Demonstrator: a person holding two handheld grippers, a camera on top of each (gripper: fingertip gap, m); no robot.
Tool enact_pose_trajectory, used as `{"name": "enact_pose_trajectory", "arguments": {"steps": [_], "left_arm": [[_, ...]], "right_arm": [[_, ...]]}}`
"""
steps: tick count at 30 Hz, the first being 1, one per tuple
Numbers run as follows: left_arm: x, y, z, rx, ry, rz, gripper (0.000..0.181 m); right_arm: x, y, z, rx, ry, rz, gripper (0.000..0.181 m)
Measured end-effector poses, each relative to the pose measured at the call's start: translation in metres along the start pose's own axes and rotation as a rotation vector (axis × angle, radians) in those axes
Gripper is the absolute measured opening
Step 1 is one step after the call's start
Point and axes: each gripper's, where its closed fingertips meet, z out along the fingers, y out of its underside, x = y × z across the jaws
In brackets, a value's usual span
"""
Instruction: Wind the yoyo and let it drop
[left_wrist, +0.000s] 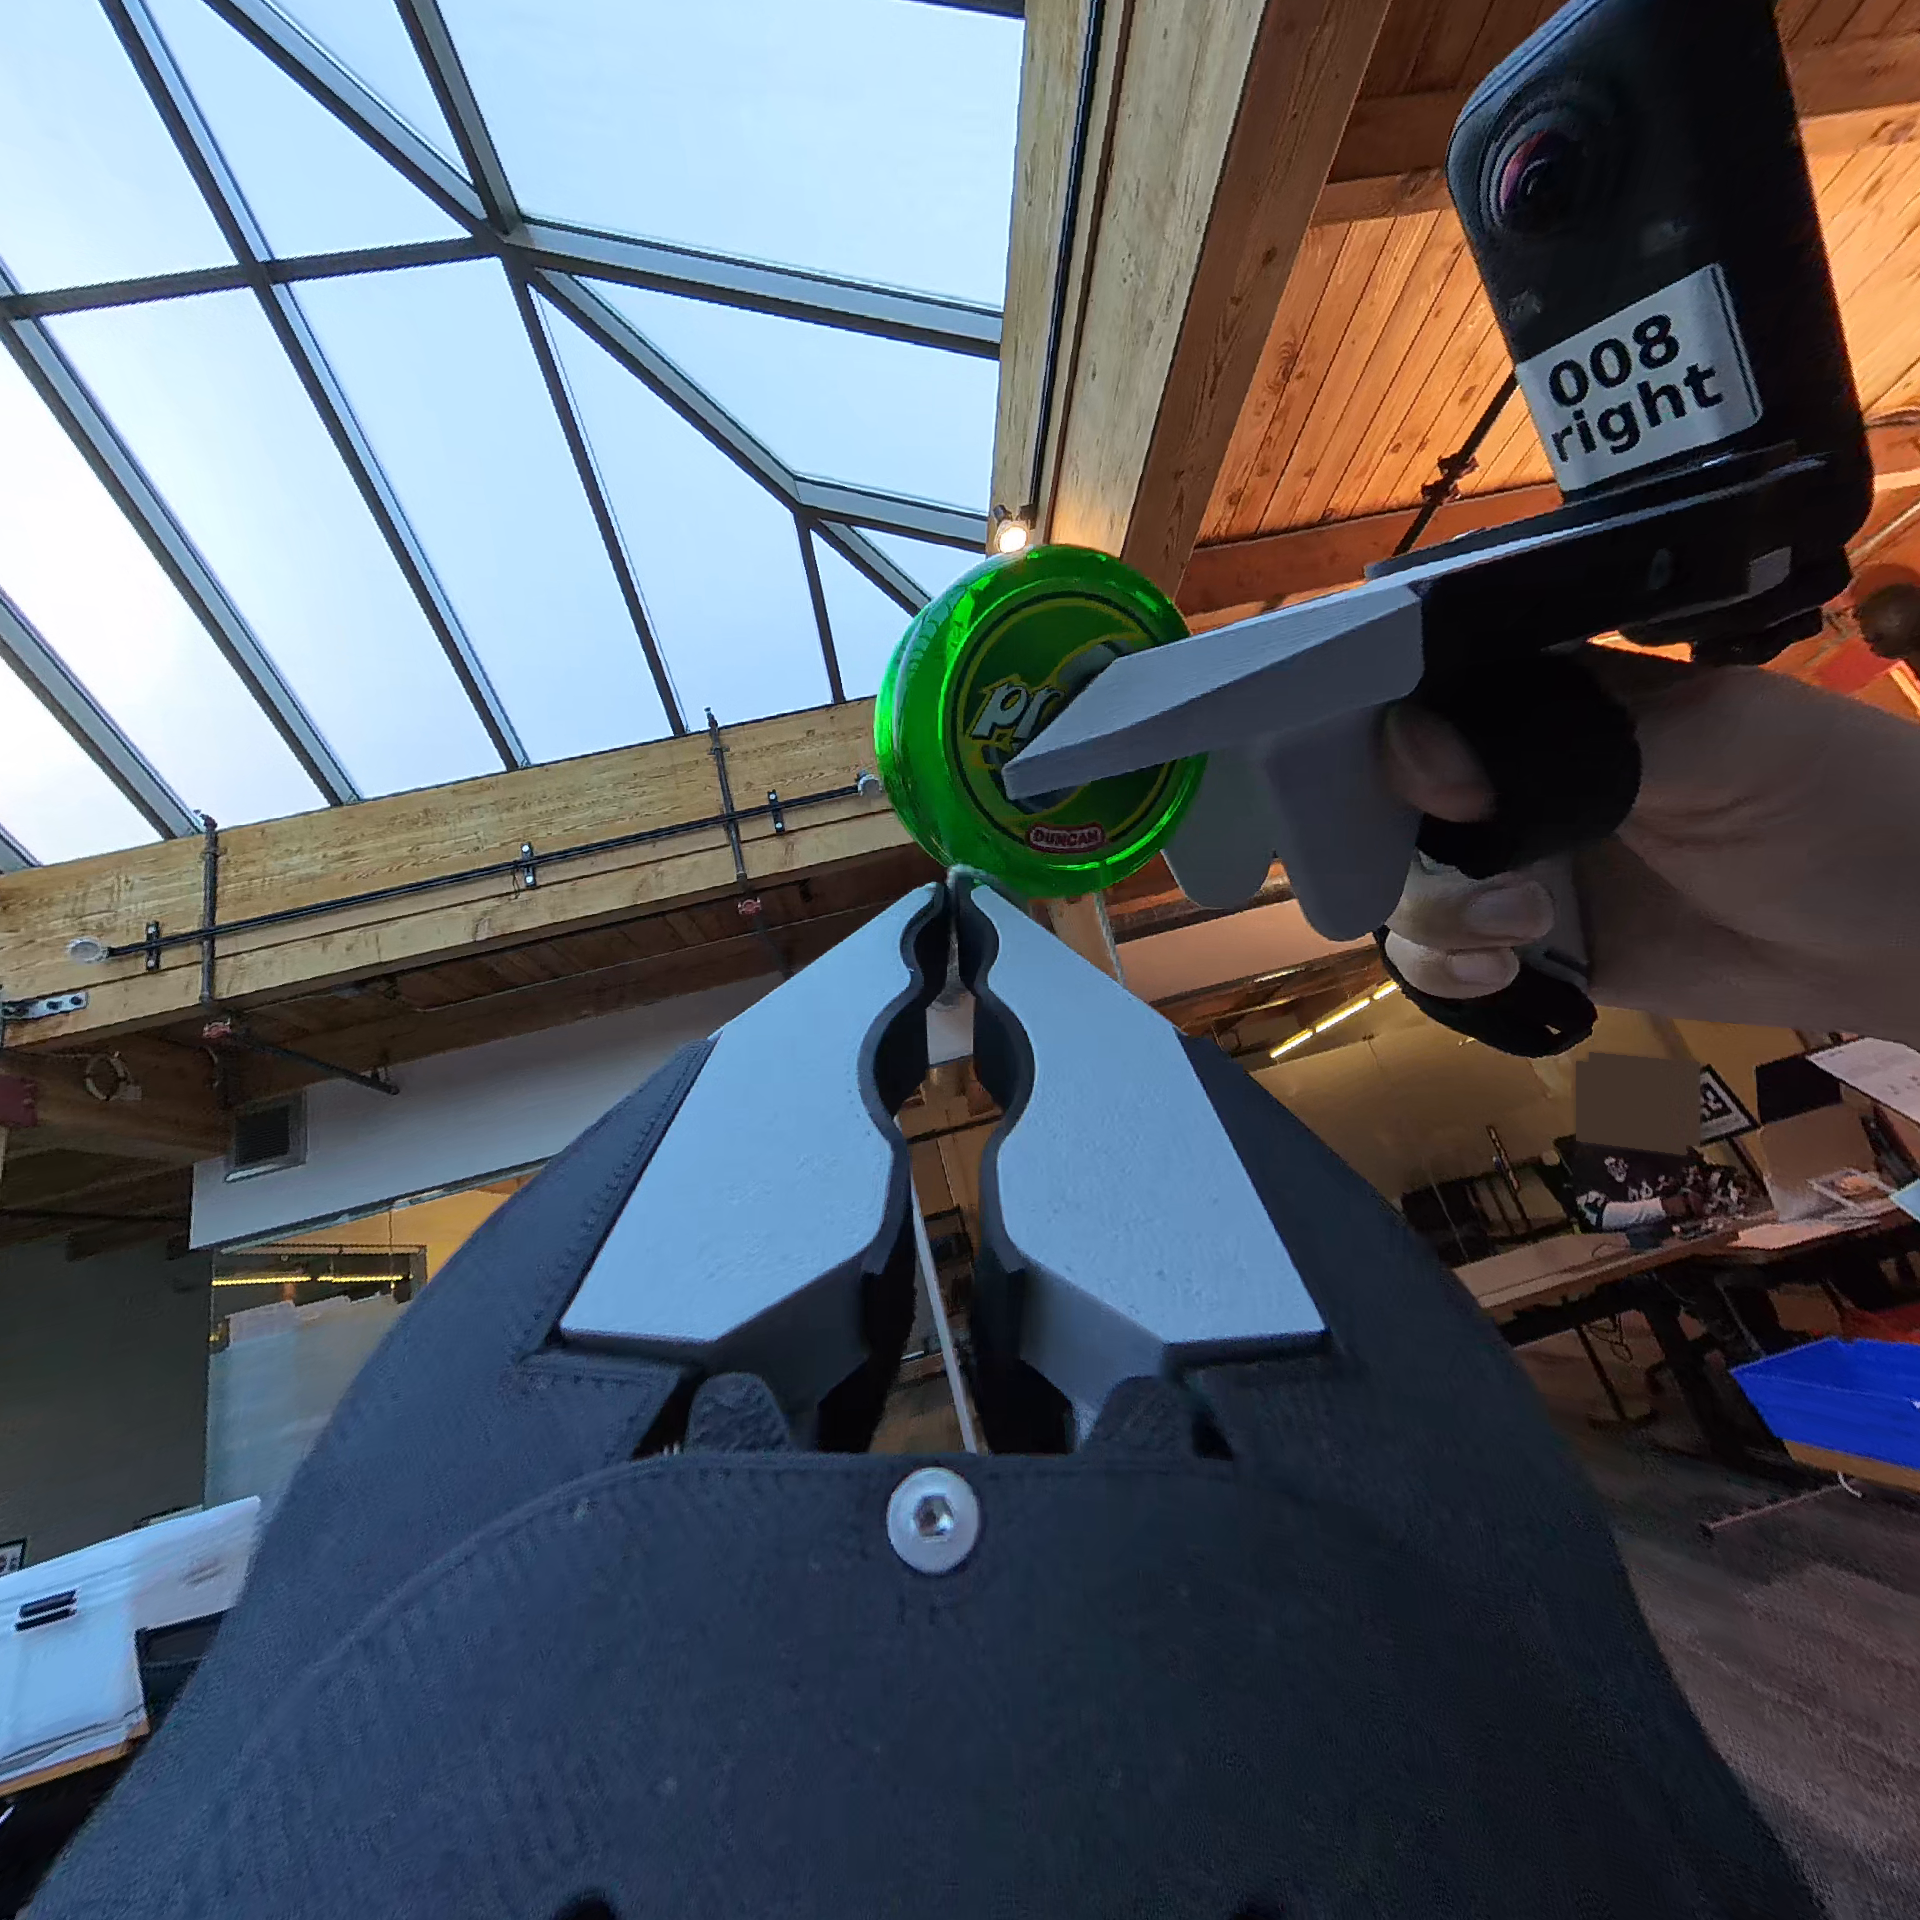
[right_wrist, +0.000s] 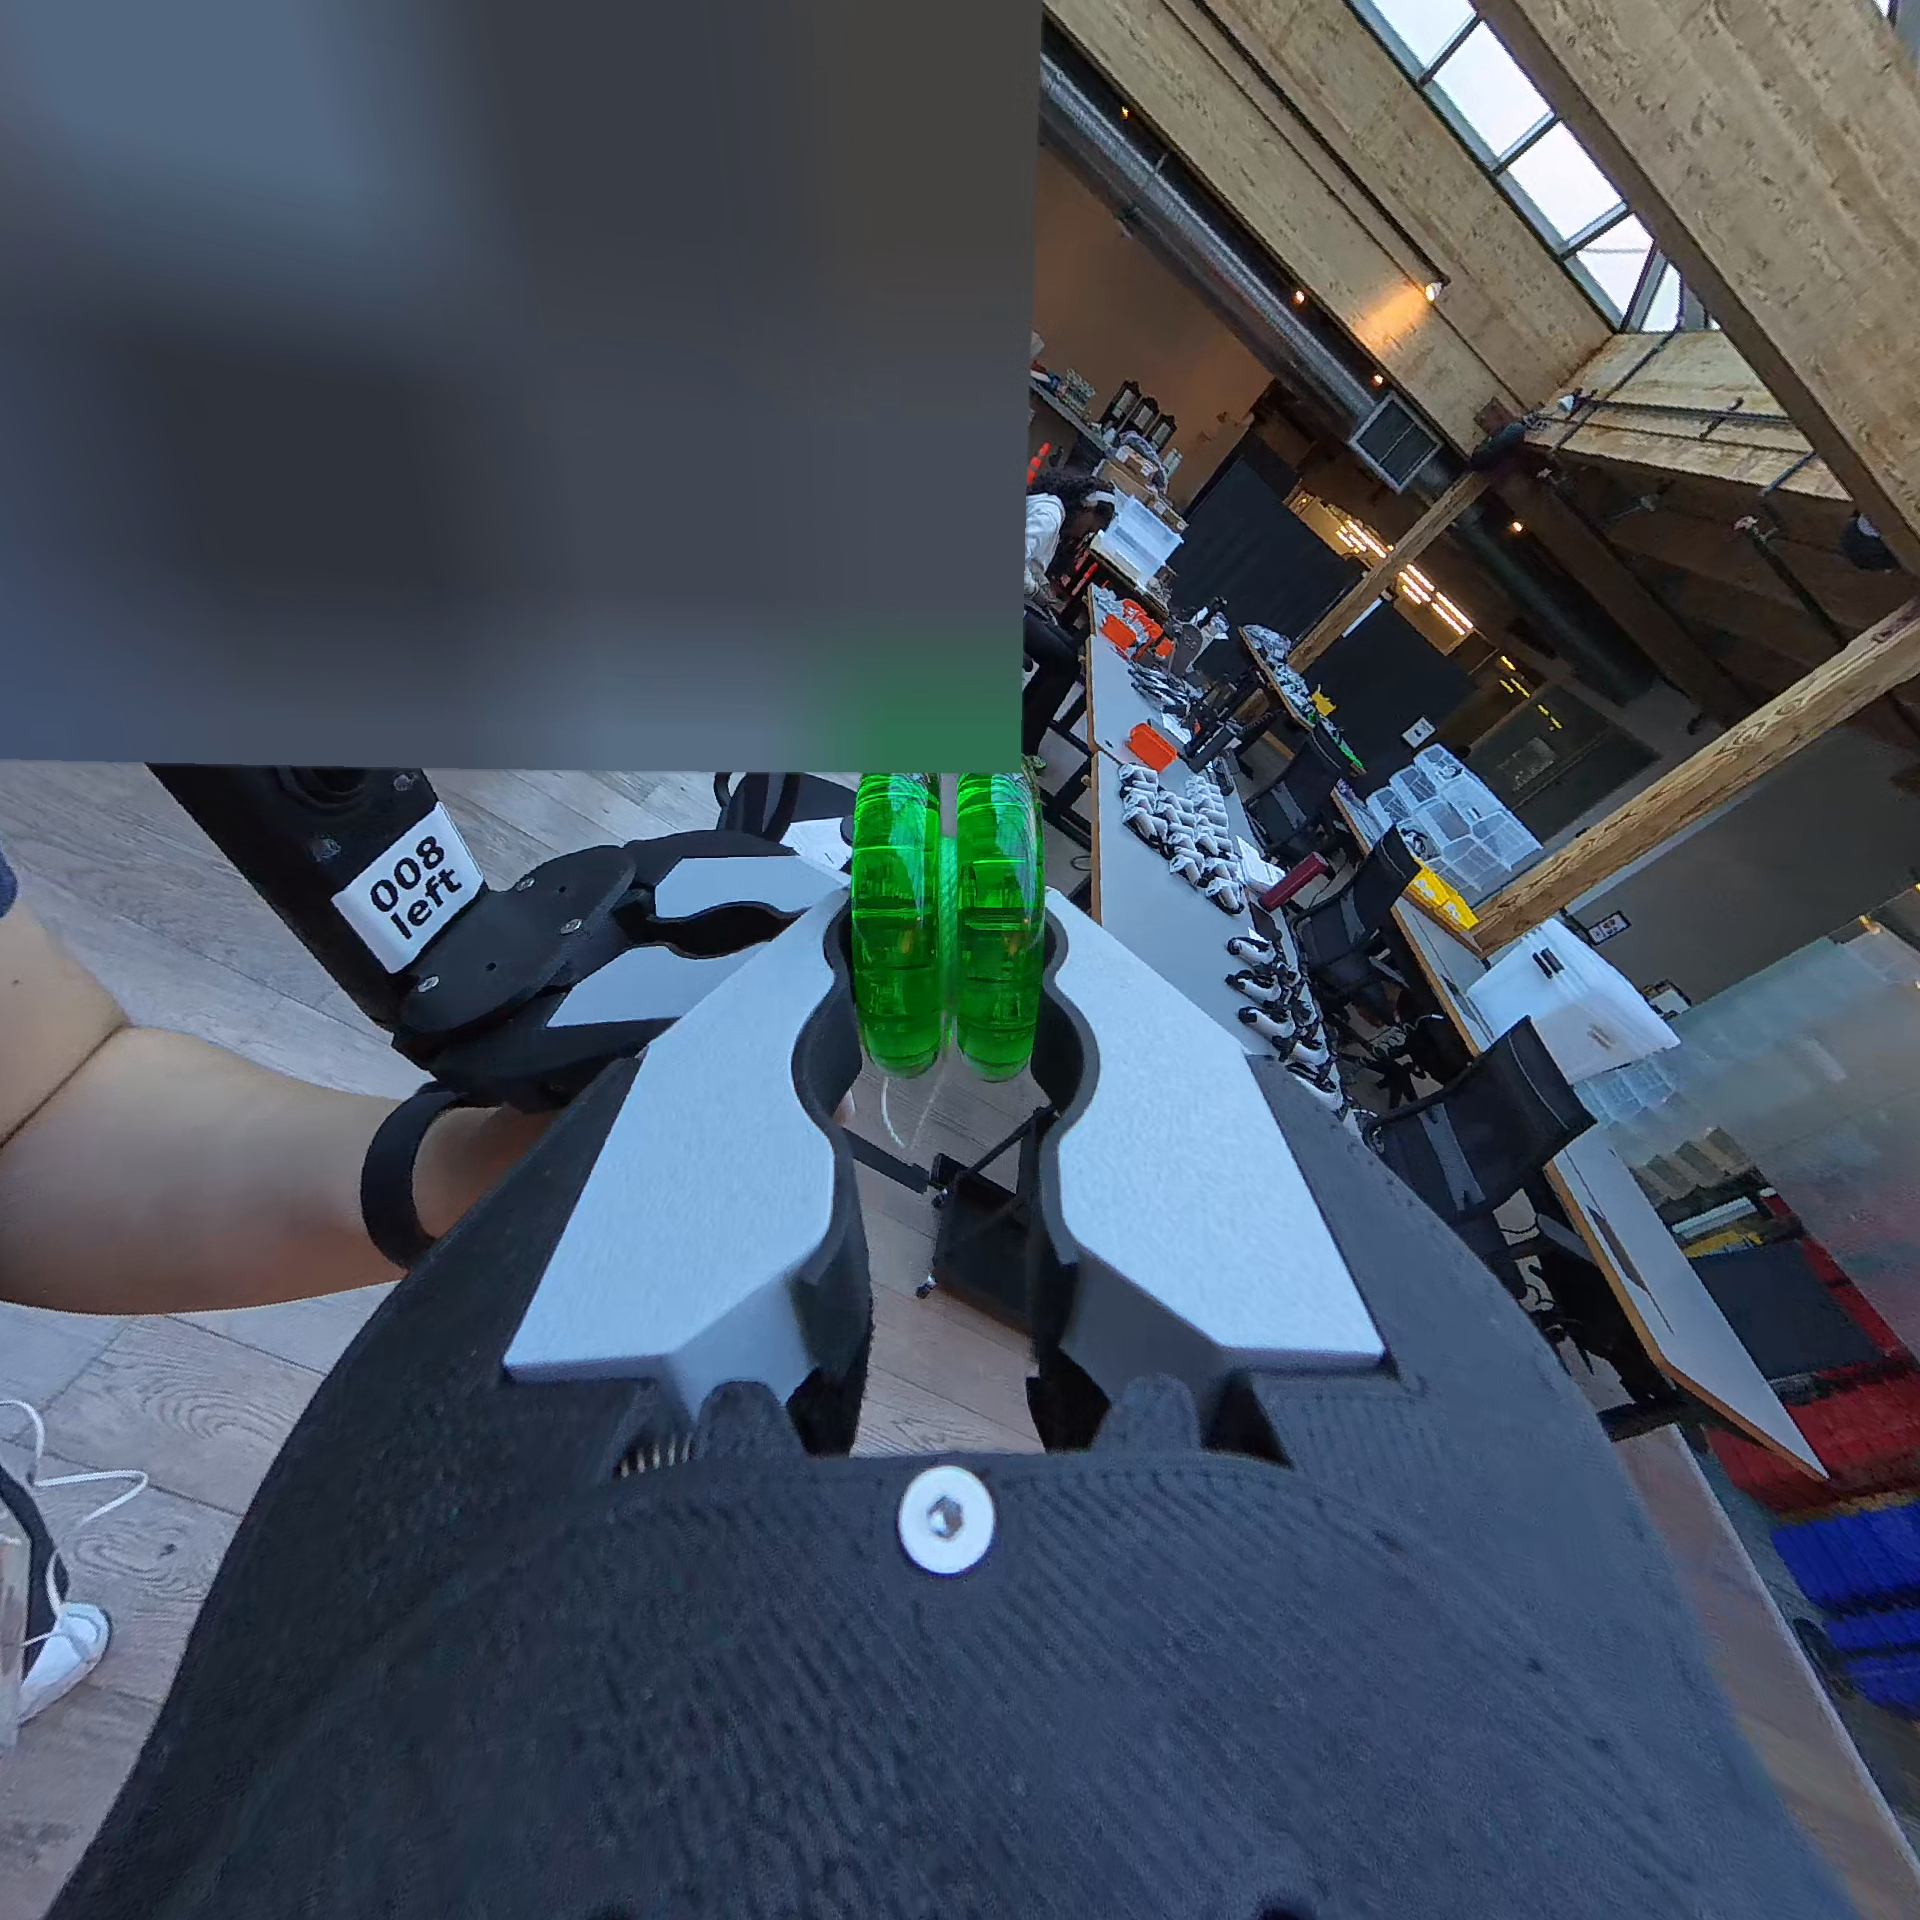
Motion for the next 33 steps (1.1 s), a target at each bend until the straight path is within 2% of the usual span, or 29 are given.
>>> {"name": "enact_pose_trajectory", "arguments": {"steps": [3, 7, 11, 16, 19, 22, 25, 29, 30, 33], "left_arm": [[0.001, 0.003, -0.002, -0.001, 0.022, -0.02, 0.0], [0.003, 0.007, 0.002, -0.034, 0.061, -0.11, 0.0], [0.0, 0.025, 0.008, -0.131, 0.132, -0.345, 0.0], [-0.007, 0.05, 0.015, -0.28, 0.222, -0.663, 0.0], [-0.013, 0.067, 0.019, -0.375, 0.264, -0.734, 0.0], [-0.016, 0.074, 0.029, -0.424, 0.307, -0.76, 0.0], [-0.014, 0.097, 0.048, -0.579, 0.311, -0.648, 0.0], [0.008, 0.133, 0.08, -0.798, 0.359, -0.549, 0.0], [0.013, 0.143, 0.085, -0.855, 0.362, -0.517, 0.0], [0.015, 0.169, 0.097, -0.951, 0.323, -0.386, 0.0]], "right_arm": [[0.0, 0.001, -0.001, 0.01, -0.006, 0.021, 0.028], [0.012, -0.01, -0.012, 0.133, 0.022, 0.119, 0.027], [0.033, -0.006, -0.026, 0.211, 0.075, 0.268, 0.027], [0.06, 0.032, -0.041, 0.372, 0.115, 0.629, 0.027], [0.072, 0.072, -0.044, 0.571, 0.054, 1.008, 0.027], [0.083, 0.12, -0.044, 0.855, -0.06, 1.408, 0.026], [0.09, 0.167, -0.04, 1.174, -0.182, 1.755, 0.026], [0.099, 0.213, -0.029, 1.58, -0.32, 2.001, 0.025], [0.1, 0.222, -0.024, 1.648, -0.339, 2.052, 0.025], [0.104, 0.23, -0.01, 1.727, -0.373, 2.112, 0.026]]}}
